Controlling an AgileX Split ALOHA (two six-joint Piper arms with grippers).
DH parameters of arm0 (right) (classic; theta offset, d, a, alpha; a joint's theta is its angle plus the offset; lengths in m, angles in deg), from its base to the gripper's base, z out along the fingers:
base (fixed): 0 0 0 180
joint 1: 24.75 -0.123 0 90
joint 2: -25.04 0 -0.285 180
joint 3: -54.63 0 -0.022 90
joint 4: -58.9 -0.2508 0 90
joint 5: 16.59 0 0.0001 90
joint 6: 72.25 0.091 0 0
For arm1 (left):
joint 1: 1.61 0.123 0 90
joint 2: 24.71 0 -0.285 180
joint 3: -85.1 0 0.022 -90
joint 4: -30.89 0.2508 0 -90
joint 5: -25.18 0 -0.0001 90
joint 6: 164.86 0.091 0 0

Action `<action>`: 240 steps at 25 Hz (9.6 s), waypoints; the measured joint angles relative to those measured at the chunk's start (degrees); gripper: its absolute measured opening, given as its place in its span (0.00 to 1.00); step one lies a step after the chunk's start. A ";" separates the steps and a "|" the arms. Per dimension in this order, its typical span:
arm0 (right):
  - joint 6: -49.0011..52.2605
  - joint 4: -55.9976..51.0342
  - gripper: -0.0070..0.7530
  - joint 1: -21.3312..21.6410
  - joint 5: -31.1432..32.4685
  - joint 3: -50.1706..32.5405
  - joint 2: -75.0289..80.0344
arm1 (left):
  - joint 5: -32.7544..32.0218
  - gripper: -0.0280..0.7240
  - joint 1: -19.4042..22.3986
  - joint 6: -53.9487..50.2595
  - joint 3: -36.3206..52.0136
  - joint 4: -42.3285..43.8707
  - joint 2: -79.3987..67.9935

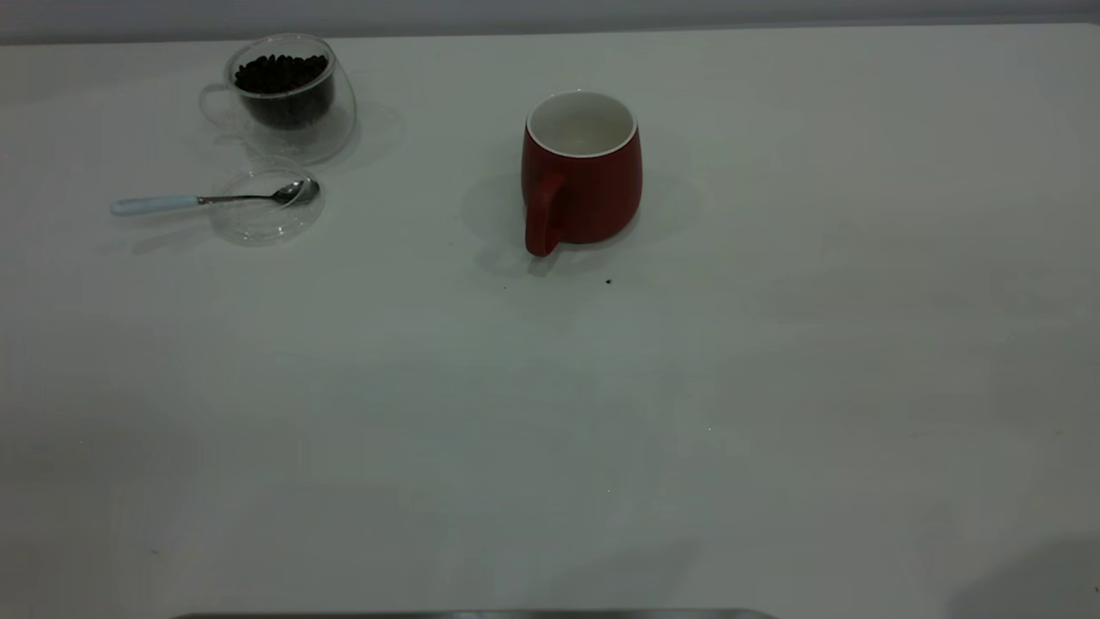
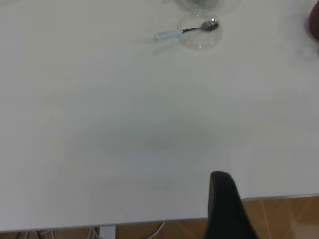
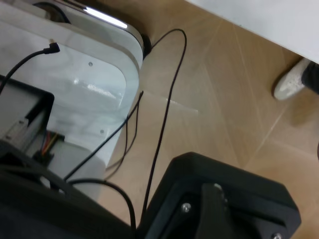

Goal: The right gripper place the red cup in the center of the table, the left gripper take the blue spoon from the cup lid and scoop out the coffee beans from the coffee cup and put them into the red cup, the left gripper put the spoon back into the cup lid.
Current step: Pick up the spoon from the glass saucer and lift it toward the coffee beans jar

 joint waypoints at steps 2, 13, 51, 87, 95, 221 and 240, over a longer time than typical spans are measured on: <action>0.00 0.07 0.73 0.00 -1.14 -0.19 -2.74 | 0.00 0.70 0.00 0.00 0.00 0.00 0.00; 0.00 2.62 0.73 13.47 -4.32 -2.47 -19.72 | 0.00 0.70 0.00 0.05 0.00 0.00 0.00; 0.00 2.72 0.73 29.80 -1.95 -2.69 -58.89 | 0.00 0.70 -0.52 -0.02 0.00 0.00 0.00; 0.00 2.72 0.73 29.68 -1.95 -2.69 -58.89 | 14.84 0.88 -0.56 -4.21 -18.07 6.82 -37.95; 0.00 2.72 0.73 29.68 -1.95 -2.69 -58.89 | 34.60 0.89 -0.56 -4.76 -18.07 7.05 -60.22; 0.00 2.72 0.73 29.68 -1.95 -2.69 -58.89 | 21.75 0.55 23.53 72.14 -46.36 -77.60 -143.69; 0.00 2.72 0.71 29.68 -1.95 -2.69 -58.89 | 21.08 0.66 23.53 68.94 -46.36 -72.97 -145.27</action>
